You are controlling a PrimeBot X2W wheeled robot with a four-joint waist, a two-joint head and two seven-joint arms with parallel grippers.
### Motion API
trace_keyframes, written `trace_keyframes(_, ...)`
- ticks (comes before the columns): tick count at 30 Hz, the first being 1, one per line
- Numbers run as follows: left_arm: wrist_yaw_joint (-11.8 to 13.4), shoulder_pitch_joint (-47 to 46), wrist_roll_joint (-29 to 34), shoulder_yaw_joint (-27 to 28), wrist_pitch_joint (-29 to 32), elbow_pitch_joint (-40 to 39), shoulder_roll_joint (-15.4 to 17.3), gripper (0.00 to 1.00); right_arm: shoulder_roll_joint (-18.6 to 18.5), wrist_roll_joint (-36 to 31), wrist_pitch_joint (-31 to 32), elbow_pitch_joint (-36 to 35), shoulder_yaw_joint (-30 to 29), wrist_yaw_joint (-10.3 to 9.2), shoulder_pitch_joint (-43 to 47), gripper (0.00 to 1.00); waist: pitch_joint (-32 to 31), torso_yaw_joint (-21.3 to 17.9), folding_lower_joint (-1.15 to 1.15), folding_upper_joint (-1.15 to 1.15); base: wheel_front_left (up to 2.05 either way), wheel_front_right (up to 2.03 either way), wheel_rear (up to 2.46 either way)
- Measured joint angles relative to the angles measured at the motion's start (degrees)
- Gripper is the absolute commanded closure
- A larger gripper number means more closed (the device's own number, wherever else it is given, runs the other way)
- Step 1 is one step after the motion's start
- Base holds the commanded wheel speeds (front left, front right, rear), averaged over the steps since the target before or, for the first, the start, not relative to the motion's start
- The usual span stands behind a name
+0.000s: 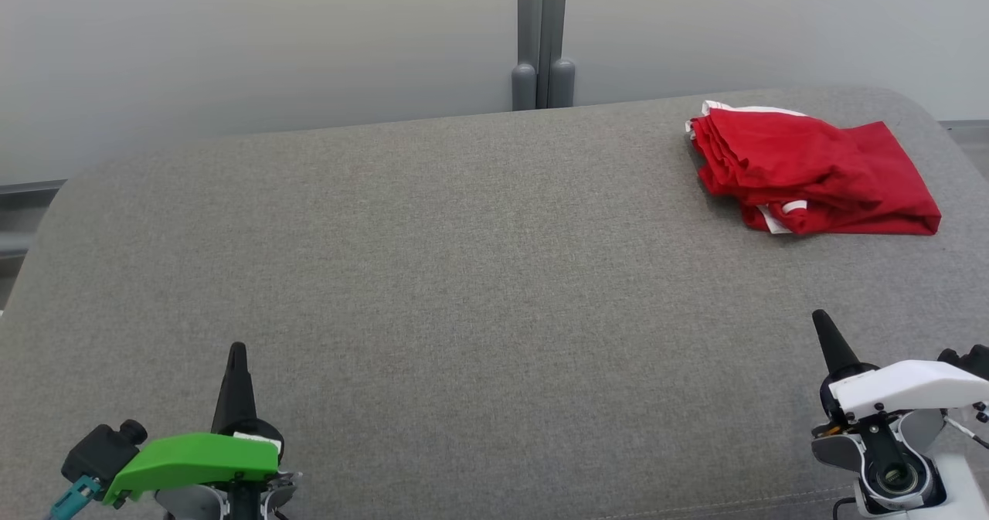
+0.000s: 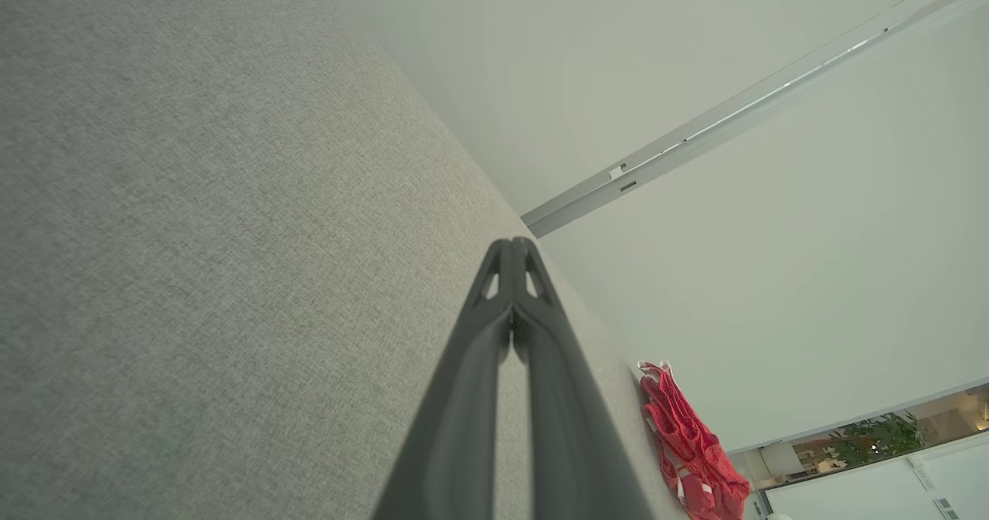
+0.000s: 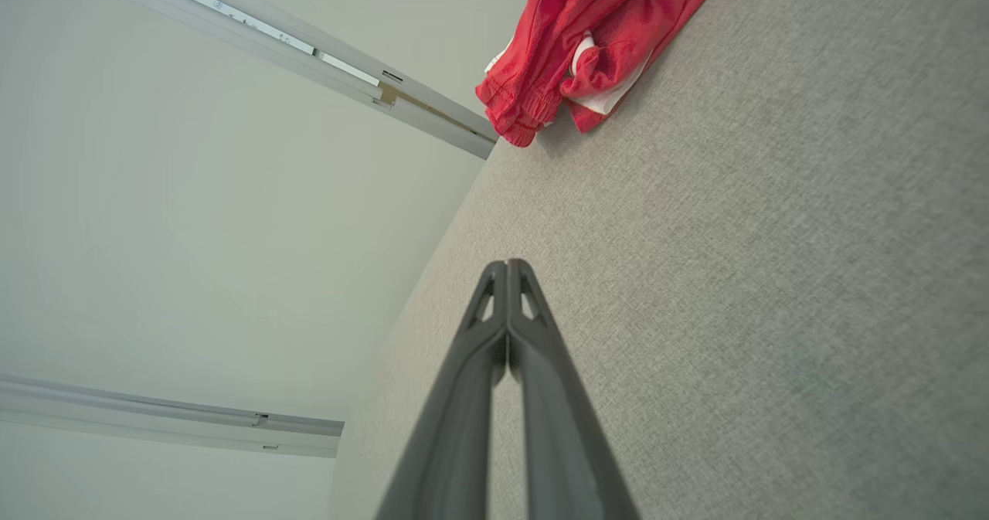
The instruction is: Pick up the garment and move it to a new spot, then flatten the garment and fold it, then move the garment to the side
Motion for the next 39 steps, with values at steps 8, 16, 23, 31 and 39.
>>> trace_keyframes(8, -0.5, -1.3, -5.1, -0.2, 0.5, 0.4, -0.2, 1.00, -0.1, 4.8, 1.6, 0.4, -0.8, 0.00, -1.1, 1.00, 0.3, 0.0, 0.00, 0.00, 0.00, 0.00, 0.00)
trace_keyframes(16, -1.0, -2.4, -9.3, -0.3, 1.0, 0.7, -0.4, 1.00, -0.3, 9.3, 3.1, 0.9, -1.7, 0.00, -2.2, 1.00, 0.6, 0.1, 0.00, 0.00, 0.00, 0.00, 0.00)
trace_keyframes(23, -1.4, -3.2, -13.0, -0.4, 1.1, 1.2, -0.6, 1.00, -0.4, 12.9, 4.4, 1.3, -2.4, 0.00, -2.9, 1.00, 0.9, 0.1, 0.00, 0.00, 0.00, 0.00, 0.00)
trace_keyframes(31, -1.9, -4.3, -16.9, -0.5, 1.6, 1.6, -0.9, 1.00, -0.6, 16.9, 5.7, 1.7, -3.2, 0.00, -3.6, 1.00, 1.2, 0.2, 0.00, 0.00, 0.00, 0.00, 0.00)
trace_keyframes(39, -2.3, -5.3, -21.0, -0.7, 2.0, 2.0, -1.2, 1.00, -0.8, 21.2, 7.1, 2.1, -4.0, -0.01, -4.5, 1.00, 1.5, 0.2, 0.00, 0.00, 0.00, 0.00, 0.00)
